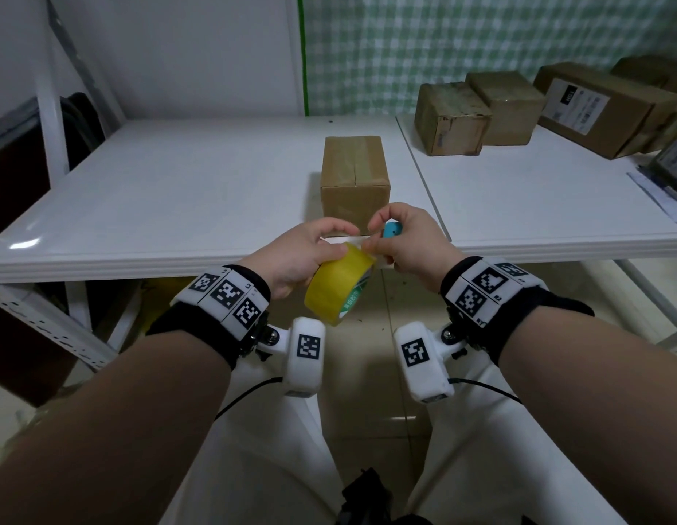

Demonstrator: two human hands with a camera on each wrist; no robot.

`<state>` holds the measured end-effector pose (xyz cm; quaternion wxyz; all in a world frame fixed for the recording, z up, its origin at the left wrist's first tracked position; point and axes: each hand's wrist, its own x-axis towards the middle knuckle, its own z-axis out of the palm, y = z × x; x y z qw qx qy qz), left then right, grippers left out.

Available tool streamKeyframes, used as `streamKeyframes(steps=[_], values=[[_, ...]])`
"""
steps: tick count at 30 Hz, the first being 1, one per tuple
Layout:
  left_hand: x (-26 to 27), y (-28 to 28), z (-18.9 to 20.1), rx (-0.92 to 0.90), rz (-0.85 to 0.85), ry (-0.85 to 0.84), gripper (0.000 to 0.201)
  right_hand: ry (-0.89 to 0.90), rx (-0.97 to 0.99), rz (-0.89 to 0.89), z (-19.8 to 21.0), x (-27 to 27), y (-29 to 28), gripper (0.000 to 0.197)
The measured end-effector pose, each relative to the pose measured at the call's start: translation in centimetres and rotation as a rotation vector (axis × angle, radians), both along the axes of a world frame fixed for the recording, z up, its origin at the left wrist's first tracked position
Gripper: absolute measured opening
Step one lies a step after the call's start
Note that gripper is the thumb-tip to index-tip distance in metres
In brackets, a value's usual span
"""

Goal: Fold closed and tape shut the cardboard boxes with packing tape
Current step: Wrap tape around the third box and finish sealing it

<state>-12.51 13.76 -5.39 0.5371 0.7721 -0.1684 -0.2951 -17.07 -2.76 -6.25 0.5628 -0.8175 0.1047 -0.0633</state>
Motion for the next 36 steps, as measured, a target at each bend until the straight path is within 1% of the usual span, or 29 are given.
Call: streamKeyframes(steps=[6, 8, 10, 14, 16, 19, 22, 25, 28, 31, 34, 36], values=[[0.1, 0.2, 0.2, 0.010, -0.027, 0.057, 0.023, -0.099, -0.102, 0.022, 0.2, -0.1, 0.2, 0.025], [0.0, 0.3, 0.4, 0.014, -0.032, 0.059, 0.019, -0.121, -0.184, 0.013, 0.2, 0.0, 0.4, 0.024], [0.1, 0.6, 0.6, 0.035, -0.042, 0.026, 0.017, -0.130, -0.267, 0.009, 0.2, 0.1, 0.5, 0.022], [0.8, 1.4, 1.8, 0.131, -0.031, -0.118, 0.018, -0.172, -0.260, 0.022, 0.3, 0.5, 1.2, 0.021], [1.6, 2.0, 2.7, 0.166, 0.001, -0.183, 0.019, -0.203, -0.308, -0.045, 0.4, 0.8, 1.2, 0.021], [3.3, 3.2, 4.0, 0.217, 0.137, -0.275, 0.019, -0.237, -0.336, -0.203, 0.7, 1.5, -0.2, 0.017], [5.1, 4.0, 4.3, 0.246, 0.314, -0.440, 0.017, -0.263, -0.353, -0.255, 1.3, 2.1, -1.4, 0.018], [6.2, 3.5, 3.8, 0.448, 0.369, -0.659, 0.020, -0.283, -0.425, -0.237, 1.7, 3.1, -1.9, 0.031], [7.0, 2.3, 2.3, 0.570, 0.341, -0.788, 0.025, -0.255, -0.490, -0.200, 2.0, 4.3, -2.3, 0.036], [7.7, 1.2, 0.5, 0.641, 0.295, -0.834, 0.026, -0.203, -0.500, -0.166, 2.0, 5.0, -2.8, 0.033], [8.4, 0.5, -0.8, 0.686, 0.271, -0.822, 0.020, -0.173, -0.354, -0.134, 1.5, 5.5, -3.1, 0.027], [8.7, 0.3, -0.8, 0.725, 0.263, -0.800, 0.024, -0.160, -0.299, -0.122, 1.1, 5.8, -3.4, 0.024]])
